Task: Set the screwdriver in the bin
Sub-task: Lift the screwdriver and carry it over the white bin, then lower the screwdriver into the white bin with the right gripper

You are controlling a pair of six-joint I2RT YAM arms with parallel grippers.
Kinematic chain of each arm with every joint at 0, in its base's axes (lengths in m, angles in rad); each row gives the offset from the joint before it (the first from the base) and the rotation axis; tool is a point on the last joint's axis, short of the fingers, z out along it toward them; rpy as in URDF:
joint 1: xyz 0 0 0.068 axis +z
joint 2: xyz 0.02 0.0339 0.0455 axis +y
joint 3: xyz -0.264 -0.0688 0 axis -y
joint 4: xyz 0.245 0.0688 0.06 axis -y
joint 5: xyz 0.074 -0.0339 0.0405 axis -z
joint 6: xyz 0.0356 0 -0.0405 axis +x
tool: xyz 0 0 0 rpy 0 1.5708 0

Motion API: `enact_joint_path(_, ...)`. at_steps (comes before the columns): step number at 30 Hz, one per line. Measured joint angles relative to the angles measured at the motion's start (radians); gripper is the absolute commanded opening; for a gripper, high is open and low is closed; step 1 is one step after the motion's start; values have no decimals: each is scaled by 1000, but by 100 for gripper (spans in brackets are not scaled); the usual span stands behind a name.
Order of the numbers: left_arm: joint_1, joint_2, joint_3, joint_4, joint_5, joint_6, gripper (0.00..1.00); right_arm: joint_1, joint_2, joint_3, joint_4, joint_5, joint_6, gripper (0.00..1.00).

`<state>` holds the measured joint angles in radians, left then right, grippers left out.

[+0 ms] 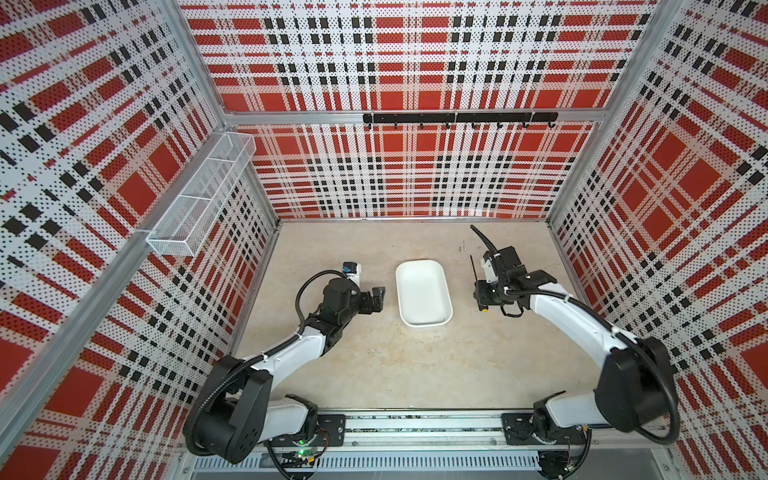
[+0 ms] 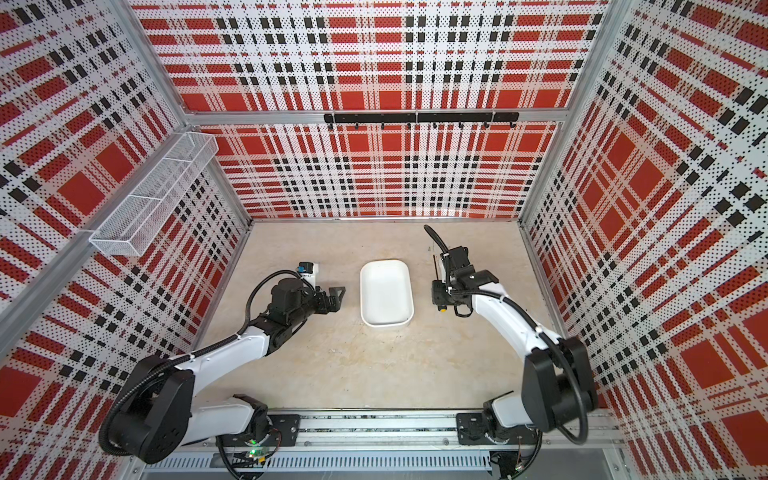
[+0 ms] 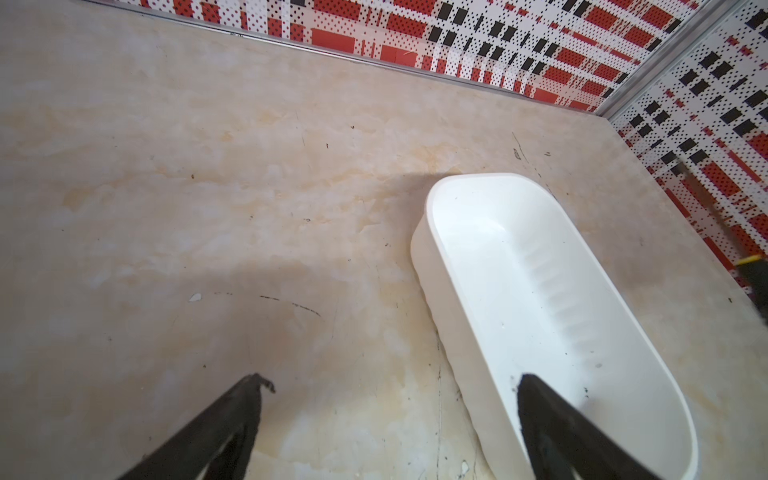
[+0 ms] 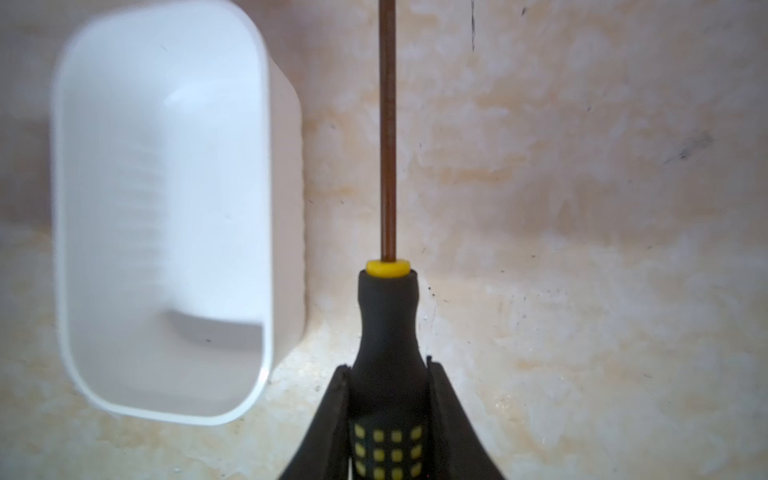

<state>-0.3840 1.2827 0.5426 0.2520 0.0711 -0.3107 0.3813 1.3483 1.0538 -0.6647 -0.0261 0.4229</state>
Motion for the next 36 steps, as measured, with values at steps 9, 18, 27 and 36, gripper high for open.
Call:
enact_joint_path(9, 0, -11, 0, -2, -1, 0, 98, 172, -150, -29, 138, 7, 227, 0)
enact_joint_path(18, 0, -11, -17, 1, 0, 0, 98, 259, -8, -47, 250, 30, 367, 0)
enact_joint_path(27, 0, -11, -35, 1, 0, 0, 98, 320, 233, 95, 196, 96, 380, 0)
enact_joint_path(36, 0, -12, -37, 2, -1, 1, 98, 374, 387, 187, 150, 145, 383, 0)
